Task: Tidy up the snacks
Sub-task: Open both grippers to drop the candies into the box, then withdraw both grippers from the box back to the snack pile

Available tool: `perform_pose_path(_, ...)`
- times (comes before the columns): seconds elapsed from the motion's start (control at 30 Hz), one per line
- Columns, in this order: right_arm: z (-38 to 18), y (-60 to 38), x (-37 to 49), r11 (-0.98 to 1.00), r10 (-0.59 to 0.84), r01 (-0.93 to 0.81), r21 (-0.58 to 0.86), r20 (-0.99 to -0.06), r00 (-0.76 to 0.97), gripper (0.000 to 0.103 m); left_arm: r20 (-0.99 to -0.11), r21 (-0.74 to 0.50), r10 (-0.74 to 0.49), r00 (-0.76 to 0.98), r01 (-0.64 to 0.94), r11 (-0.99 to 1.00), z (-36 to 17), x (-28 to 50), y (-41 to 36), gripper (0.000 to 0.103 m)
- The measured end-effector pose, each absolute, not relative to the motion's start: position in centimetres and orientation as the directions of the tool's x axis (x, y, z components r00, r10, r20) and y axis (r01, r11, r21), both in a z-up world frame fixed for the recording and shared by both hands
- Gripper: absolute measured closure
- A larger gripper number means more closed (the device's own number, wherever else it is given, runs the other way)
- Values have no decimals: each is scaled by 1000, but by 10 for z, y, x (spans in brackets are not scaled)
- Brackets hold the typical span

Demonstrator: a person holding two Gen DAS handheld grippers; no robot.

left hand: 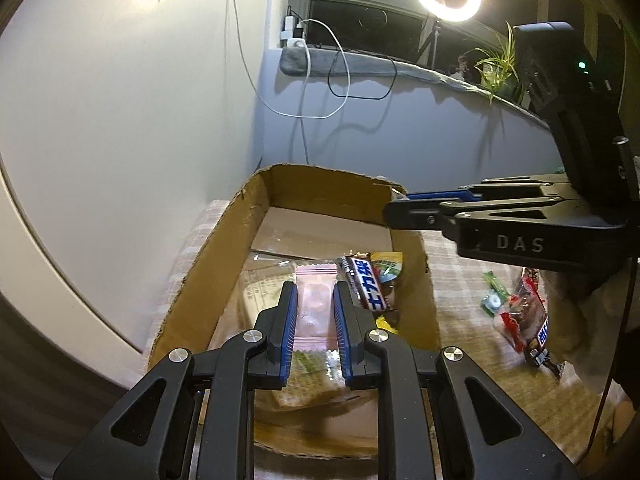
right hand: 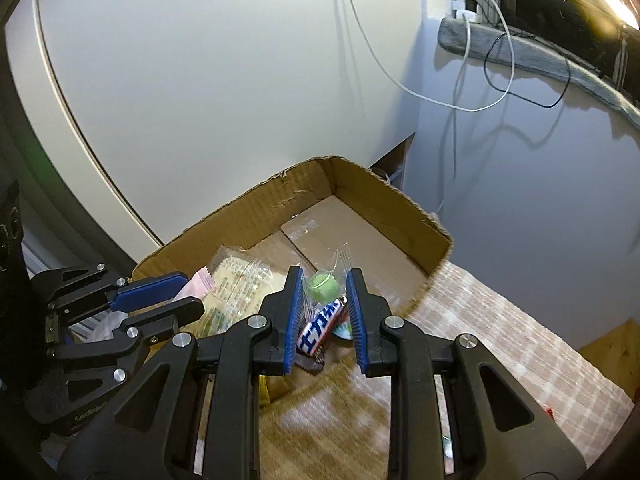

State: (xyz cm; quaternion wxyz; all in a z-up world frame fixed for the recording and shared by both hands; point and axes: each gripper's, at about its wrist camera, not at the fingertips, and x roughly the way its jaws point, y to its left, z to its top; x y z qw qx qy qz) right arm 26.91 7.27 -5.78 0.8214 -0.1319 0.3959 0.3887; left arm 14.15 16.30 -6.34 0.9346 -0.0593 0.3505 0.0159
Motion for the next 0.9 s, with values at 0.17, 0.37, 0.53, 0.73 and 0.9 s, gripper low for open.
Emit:
perform_pose_path(0.17, -66, 84, 275, 659, 527, -747, 92, -765, 370, 80, -660, -104, -10, 751, -78, 991, -67, 144, 167, 86)
perform_pose_path(0.37, -69, 89, 277, 661, 521, -746, 82, -765, 378, 79, -659, -106, -8, 752, -83, 991, -68, 146, 169, 84)
perform_pose_path(0.53, -67, 90, 276, 662, 521, -746, 73, -760, 388, 52, -659, -102, -2, 752, -87, 991, -68, 145, 170, 66)
perform_pose_path(0.73, -59, 86, 272, 671, 523, -740, 56, -742, 418, 29, -655, -98, 3, 756, -89, 991, -65, 142, 168, 59)
perform_pose_path(0.9, -53, 81, 267, 674, 518, -737, 43, -739, 430, 22, -649, -92, 5, 760, -84, 992, -60, 138, 163, 59)
